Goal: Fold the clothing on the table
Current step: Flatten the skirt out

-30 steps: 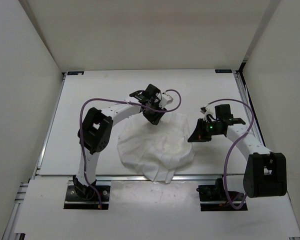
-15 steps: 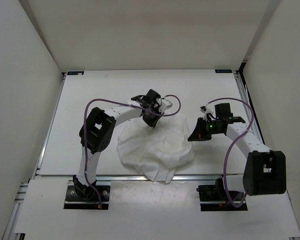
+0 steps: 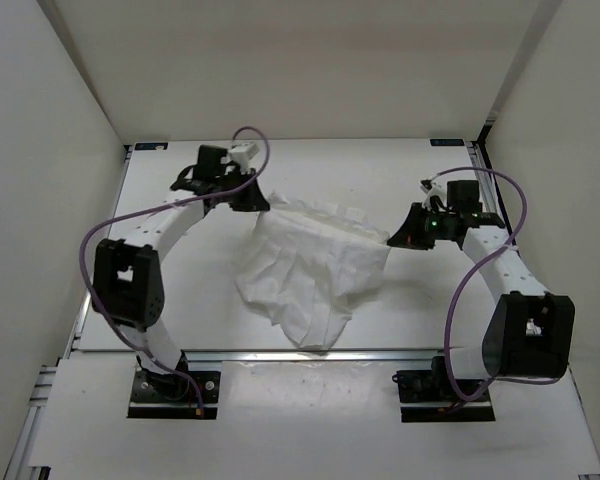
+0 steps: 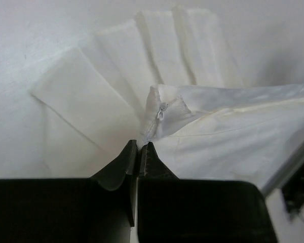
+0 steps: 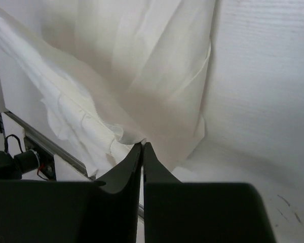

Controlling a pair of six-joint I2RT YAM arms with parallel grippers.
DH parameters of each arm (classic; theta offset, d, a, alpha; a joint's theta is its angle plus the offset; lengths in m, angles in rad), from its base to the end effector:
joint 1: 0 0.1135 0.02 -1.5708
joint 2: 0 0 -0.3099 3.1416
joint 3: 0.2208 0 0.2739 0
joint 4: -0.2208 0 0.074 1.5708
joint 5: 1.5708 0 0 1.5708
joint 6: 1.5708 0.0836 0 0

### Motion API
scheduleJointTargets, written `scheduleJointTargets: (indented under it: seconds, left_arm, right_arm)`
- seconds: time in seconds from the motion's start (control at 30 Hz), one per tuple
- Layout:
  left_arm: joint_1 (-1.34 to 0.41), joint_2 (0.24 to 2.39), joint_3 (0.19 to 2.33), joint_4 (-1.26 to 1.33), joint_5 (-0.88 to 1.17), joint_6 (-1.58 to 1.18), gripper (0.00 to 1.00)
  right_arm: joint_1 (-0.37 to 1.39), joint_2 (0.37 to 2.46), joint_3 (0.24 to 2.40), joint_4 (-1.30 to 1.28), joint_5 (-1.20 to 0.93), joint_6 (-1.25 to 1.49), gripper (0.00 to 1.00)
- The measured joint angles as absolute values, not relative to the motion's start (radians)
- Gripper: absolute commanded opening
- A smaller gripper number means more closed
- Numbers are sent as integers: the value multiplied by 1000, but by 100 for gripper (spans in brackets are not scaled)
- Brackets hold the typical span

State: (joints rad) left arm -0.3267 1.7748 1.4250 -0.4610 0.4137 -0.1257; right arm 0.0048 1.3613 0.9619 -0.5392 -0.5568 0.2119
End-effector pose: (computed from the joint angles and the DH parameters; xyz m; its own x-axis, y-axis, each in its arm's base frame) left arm 0.4231 -0.1789 0.2726 -0.7508 0.1332 -0.6470 0.4657 0.8013 -0.3755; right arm 0.3105 0.0457 0.2510 -0.8552 0.1745 -0.4880 -0.1396 0.8293 0.5411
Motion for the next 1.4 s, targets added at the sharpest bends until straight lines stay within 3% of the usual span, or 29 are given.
scheduleJointTargets:
  seconds: [0.2, 0.43, 0.47, 0.5, 0.53, 0.57, 0.77, 0.93, 1.17, 1.4]
  left_arm:
    - [-159, 1626, 1060, -268, 684, -346, 0]
    - [-130, 1623, 952, -105, 782, -445, 0]
    - [-124, 1620, 934, -61, 805, -470, 0]
    - [-121, 1618, 917, -18, 825, -494, 0]
    - [-120, 1615, 897, 27, 843, -519, 0]
    - [-122, 1613, 878, 64, 854, -538, 0]
    - [-173, 1612, 838, 103, 833, -551, 0]
    - [-190, 1611, 799, 157, 827, -589, 0]
    - [-174, 1629, 807, 170, 793, -612, 0]
    - [-162, 1644, 812, 167, 763, -622, 0]
  right_arm:
    - [12, 1412, 994, -491, -583, 254, 0]
    - [-30, 1437, 983, -427, -742, 255, 0]
    - [-44, 1442, 983, -405, -771, 262, 6]
    - [-54, 1448, 984, -392, -783, 270, 19]
    - [-59, 1464, 989, -391, -788, 278, 52]
    - [-59, 1481, 994, -396, -783, 281, 69]
    - [116, 1552, 1028, -479, -519, 194, 71]
    - [244, 1552, 1069, -500, -332, 118, 67]
    - [216, 1646, 1230, -485, -182, -3, 64]
    - [133, 1830, 1278, -453, -289, -49, 53]
